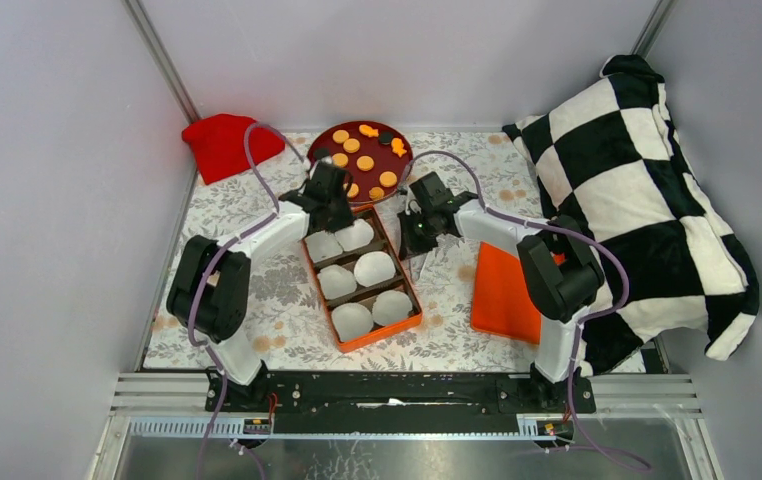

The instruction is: Pack the cookies

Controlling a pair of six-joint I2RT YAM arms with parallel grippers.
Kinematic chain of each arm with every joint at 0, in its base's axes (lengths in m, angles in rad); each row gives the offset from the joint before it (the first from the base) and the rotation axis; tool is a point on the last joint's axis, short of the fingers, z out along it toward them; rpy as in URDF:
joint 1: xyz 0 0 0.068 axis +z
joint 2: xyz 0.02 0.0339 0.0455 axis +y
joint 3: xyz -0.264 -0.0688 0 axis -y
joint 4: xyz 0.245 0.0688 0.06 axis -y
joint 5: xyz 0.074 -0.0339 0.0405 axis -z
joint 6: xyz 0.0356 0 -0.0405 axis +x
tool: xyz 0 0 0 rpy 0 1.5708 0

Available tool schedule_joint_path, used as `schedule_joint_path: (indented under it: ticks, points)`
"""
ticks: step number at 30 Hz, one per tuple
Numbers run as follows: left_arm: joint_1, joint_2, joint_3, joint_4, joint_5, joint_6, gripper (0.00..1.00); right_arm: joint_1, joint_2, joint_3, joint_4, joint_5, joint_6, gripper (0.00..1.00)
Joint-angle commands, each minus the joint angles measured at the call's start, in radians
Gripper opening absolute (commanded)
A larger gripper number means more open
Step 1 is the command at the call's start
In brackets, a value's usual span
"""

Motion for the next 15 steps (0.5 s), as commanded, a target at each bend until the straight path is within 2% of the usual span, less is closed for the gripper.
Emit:
schedule_joint_path:
  ticks: [1,7,15]
  points:
    - [-0.017,-0.035,-0.144,-0.048,-0.054,-0.049,0.00,0.030,0.051,0.100,-0.012,-0.088,0.019,0.00]
    - [-0.046,-0.024,-0.155,-0.094,-0.114,-0.055,0.00,0.101,0.067,0.088,0.001,-0.118,0.041,0.00]
    - [-0.046,0.109,-0.038,-0.100,-0.109,-0.025,0.00,0.195,-0.038,-0.053,0.026,-0.119,0.077,0.00]
